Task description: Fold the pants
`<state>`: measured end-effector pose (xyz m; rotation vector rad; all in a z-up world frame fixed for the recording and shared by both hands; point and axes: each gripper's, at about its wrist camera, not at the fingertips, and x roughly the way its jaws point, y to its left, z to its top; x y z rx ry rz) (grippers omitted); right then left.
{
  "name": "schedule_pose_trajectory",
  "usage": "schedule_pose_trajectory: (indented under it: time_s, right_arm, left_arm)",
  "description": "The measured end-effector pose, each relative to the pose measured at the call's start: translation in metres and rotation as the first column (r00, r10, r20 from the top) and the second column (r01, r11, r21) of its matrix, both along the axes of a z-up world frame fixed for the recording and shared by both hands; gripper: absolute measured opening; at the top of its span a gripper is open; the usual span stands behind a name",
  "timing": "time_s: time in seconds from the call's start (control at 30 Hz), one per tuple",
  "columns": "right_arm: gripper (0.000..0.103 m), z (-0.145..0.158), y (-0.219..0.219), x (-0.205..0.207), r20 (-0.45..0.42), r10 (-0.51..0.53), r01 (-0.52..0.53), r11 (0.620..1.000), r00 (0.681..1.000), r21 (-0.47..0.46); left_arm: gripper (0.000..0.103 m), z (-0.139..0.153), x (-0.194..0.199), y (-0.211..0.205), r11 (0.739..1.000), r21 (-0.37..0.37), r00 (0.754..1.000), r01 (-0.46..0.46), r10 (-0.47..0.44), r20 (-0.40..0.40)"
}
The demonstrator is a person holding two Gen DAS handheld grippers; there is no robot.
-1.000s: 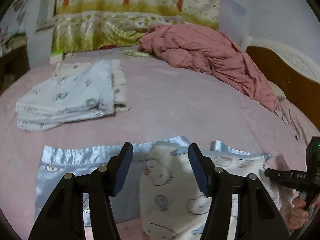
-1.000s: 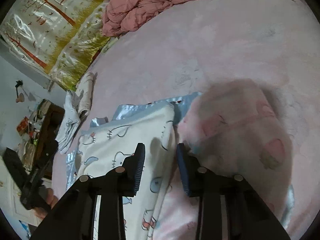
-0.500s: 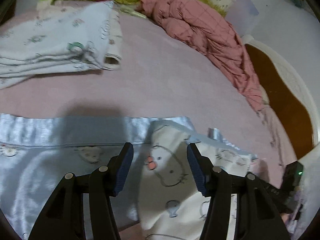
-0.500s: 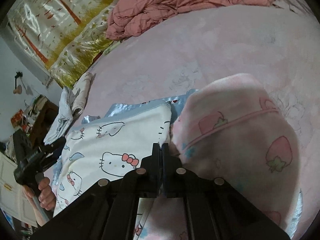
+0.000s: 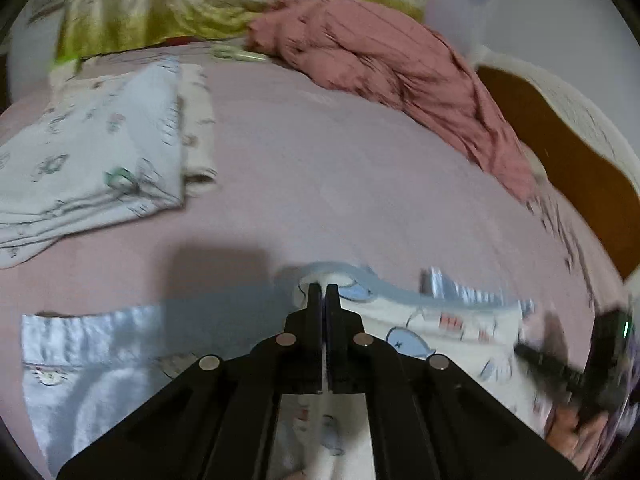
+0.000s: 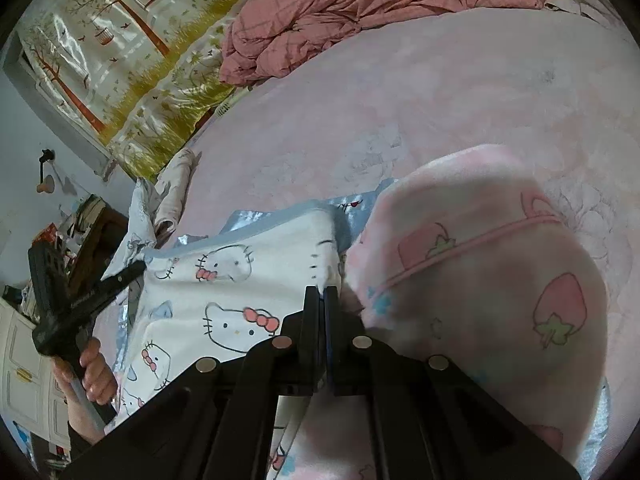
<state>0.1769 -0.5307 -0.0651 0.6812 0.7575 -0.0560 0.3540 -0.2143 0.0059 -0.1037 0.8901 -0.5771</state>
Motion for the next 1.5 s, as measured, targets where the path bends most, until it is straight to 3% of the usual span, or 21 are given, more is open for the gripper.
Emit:
schedule_pose_trajectory:
  time_s: [0.2, 0.23, 0.27, 0.3, 0.33, 0.4, 0.53, 0.63, 0.73, 0.87, 1.0, 1.1, 1.23, 1.33, 1.43, 1.5]
  right_arm:
    - [0.002, 0.002, -0.002, -0.003, 0.02, -0.002, 0.002, 1.0, 1.0, 0.003]
    - [0.003, 0.004, -0.003, -0.006, 0.038, -0.015, 0.015, 1.0, 0.999, 0.007]
    - [0.005, 0.006, -0.005, -0.008, 0.051, -0.021, 0.02, 1.0, 0.999, 0.015]
    - [0.015, 0.007, -0.006, -0.009, 0.064, -0.028, 0.026, 0.999, 0.998, 0.024]
    - [0.034, 0.009, -0.008, -0.012, 0.082, -0.037, 0.035, 0.999, 0.996, 0.035]
    - [0.048, 0.013, -0.011, -0.016, 0.116, -0.052, 0.046, 0.997, 0.992, 0.058]
    - [0.048, 0.014, -0.011, -0.016, 0.092, -0.038, 0.033, 0.998, 0.995, 0.055]
    - [0.046, 0.008, -0.009, -0.007, 0.033, 0.018, -0.021, 0.997, 0.999, 0.076]
    - [0.044, 0.007, -0.001, -0.005, -0.052, 0.053, -0.052, 0.998, 0.997, 0.025]
    - [0.044, 0.008, -0.002, -0.004, -0.037, 0.077, -0.074, 0.995, 0.996, 0.059]
    - [0.033, -0.004, -0.01, 0.007, -0.01, 0.06, -0.058, 0.988, 0.998, 0.143]
    - [0.027, -0.008, -0.015, 0.01, 0.031, 0.032, -0.038, 0.979, 0.999, 0.198]
    - [0.02, -0.011, -0.013, 0.014, 0.06, 0.026, -0.038, 0.976, 0.998, 0.215]
    - [0.01, -0.014, -0.015, 0.013, 0.075, -0.002, -0.014, 0.975, 0.997, 0.222]
    - [0.005, -0.016, -0.02, 0.009, 0.104, -0.021, -0.006, 0.968, 0.994, 0.252]
    - [0.005, -0.015, -0.019, 0.009, 0.105, -0.014, -0.012, 0.968, 0.994, 0.25]
  left_arm:
    - [0.002, 0.002, 0.014, 0.001, 0.999, 0.03, 0.999, 0.024, -0.023, -0.024]
    - [0.015, 0.0, 0.012, 0.0, 0.998, 0.04, 0.999, 0.039, -0.038, -0.025]
    - [0.049, -0.003, 0.012, 0.0, 0.997, 0.049, 0.998, 0.055, -0.053, -0.043]
    - [0.062, -0.005, 0.012, 0.0, 0.997, 0.05, 0.997, 0.055, -0.052, -0.055]
    - [0.07, -0.008, 0.011, 0.003, 0.998, 0.042, 0.998, 0.046, -0.043, -0.054]
    - [0.07, -0.015, 0.011, 0.007, 0.997, 0.054, 0.996, 0.053, -0.049, -0.074]
    - [0.068, -0.024, 0.008, 0.018, 0.997, 0.055, 0.991, 0.062, -0.055, -0.12]
    - [0.059, -0.025, 0.003, 0.029, 0.996, 0.02, 0.986, 0.083, -0.079, -0.148]
    - [0.05, -0.025, -0.002, 0.035, 0.991, -0.014, 0.972, 0.131, -0.131, -0.194]
    - [0.05, -0.028, -0.005, 0.03, 0.987, -0.027, 0.959, 0.157, -0.159, -0.234]
    - [0.049, -0.041, 0.006, 0.025, 0.991, -0.068, 0.954, 0.118, -0.132, -0.271]
    - [0.049, -0.042, 0.016, 0.022, 0.986, -0.14, 0.956, 0.088, -0.123, -0.266]
    - [0.036, -0.042, 0.029, 0.021, 0.976, -0.21, 0.954, 0.057, -0.115, -0.276]
    - [0.029, -0.035, 0.032, 0.02, 0.978, -0.201, 0.97, 0.05, -0.096, -0.224]
    - [0.014, -0.035, 0.032, 0.016, 0.973, -0.215, 0.966, 0.087, -0.135, -0.22]
    - [0.015, -0.038, 0.034, 0.015, 0.971, -0.219, 0.959, 0.096, -0.149, -0.243]
